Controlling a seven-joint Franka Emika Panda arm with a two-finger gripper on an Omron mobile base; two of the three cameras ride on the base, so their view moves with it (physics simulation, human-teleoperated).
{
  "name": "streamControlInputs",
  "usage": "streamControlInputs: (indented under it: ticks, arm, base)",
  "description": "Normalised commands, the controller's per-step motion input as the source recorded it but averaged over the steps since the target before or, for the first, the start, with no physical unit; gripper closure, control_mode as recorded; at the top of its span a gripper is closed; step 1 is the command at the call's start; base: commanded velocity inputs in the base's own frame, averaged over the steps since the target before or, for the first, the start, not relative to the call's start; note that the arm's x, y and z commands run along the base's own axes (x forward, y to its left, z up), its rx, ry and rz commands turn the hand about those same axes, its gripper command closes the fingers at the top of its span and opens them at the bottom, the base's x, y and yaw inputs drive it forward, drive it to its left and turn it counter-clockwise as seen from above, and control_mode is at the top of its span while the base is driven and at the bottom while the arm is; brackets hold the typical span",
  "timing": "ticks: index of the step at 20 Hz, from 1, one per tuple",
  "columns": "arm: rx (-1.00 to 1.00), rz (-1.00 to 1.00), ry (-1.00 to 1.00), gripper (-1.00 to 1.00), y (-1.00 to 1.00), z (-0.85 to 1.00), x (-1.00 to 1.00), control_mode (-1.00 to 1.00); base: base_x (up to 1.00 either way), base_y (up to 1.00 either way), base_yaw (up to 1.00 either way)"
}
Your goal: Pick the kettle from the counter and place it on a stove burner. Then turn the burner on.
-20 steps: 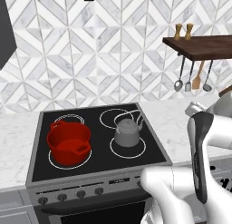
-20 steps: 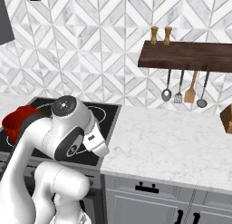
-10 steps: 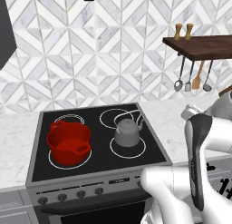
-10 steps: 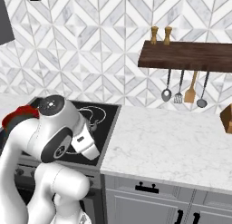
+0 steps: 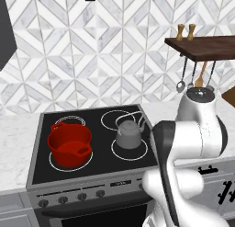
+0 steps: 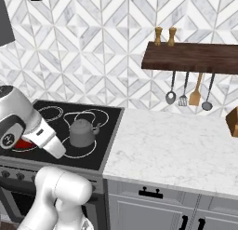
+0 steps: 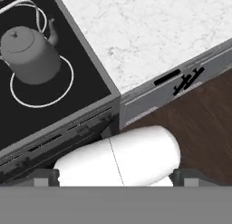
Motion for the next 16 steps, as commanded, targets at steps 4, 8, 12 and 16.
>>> streamControlInputs:
  ticks: [4,8,12,16]
  arm:
    - [-0.34,0.29,0.00,-1.00,1.00,-0.67,-0.61,-1.00]
    - [-0.37,0.28,-0.01,-1.00,1.00,-0.94,-0.47,-1.00]
    - [-0.45,0.30,-0.15,-1.00,1.00,-0.98,-0.28,-1.00]
    - [-0.40,0.20,-0.25,-1.00,0.98,-0.97,-0.22,-1.00]
  base:
    - [0.00,0.00,0.00]
    - [0.00,0.00,0.00]
    - [0.00,0.00,0.00]
    - [0.00,0.00,0.00]
